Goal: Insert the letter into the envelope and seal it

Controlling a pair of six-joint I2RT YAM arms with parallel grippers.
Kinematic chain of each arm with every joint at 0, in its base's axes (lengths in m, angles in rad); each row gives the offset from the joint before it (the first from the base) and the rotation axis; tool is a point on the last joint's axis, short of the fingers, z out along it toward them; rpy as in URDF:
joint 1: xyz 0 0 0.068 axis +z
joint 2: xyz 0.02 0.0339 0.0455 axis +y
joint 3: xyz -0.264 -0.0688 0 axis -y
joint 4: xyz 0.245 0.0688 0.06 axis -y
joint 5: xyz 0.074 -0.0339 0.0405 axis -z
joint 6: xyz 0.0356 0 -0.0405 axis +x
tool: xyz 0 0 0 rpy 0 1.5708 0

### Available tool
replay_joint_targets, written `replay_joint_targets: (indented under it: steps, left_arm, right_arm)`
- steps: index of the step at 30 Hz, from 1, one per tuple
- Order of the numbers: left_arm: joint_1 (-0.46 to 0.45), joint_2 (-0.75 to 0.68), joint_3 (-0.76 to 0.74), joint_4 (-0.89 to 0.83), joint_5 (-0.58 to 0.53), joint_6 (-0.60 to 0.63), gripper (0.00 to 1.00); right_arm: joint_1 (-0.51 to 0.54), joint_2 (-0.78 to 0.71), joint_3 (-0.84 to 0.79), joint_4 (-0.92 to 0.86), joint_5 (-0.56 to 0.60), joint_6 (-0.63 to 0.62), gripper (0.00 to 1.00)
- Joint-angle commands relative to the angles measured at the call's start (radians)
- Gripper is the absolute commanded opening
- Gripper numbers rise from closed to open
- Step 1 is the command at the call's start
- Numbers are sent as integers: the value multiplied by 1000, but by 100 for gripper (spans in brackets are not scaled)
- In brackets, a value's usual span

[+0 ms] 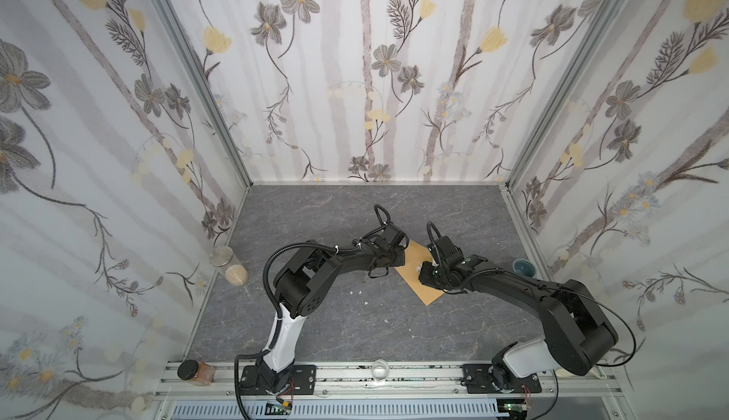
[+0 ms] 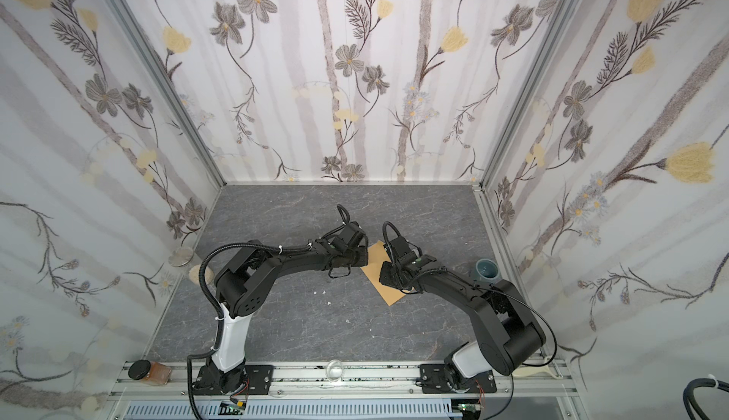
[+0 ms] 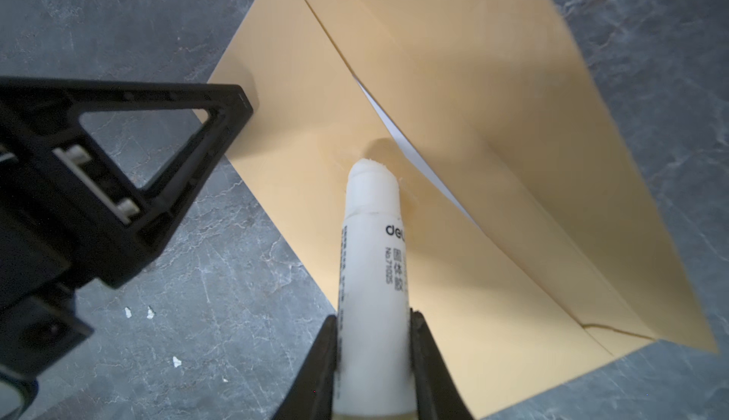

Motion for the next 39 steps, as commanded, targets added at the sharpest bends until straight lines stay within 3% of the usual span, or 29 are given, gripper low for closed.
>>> replay_joint_targets:
  steps: [1,17,32,39]
  left_arm:
    - [0,18,-1,-125,-23,10,18]
    - [5,40,65,-125,-60,78,18]
    - [5,44,81,-118,-41,96,18]
    - [9,44,82,-117,-49,95,18]
  right_arm:
    - [-1,-19,0,-58,0,12,0]
    - [-25,-102,-19,-80,-15,-7,0]
    - [-27,33,0,13,-49,-27,0]
    - [-23,22,-26,25,-70,-8,0]
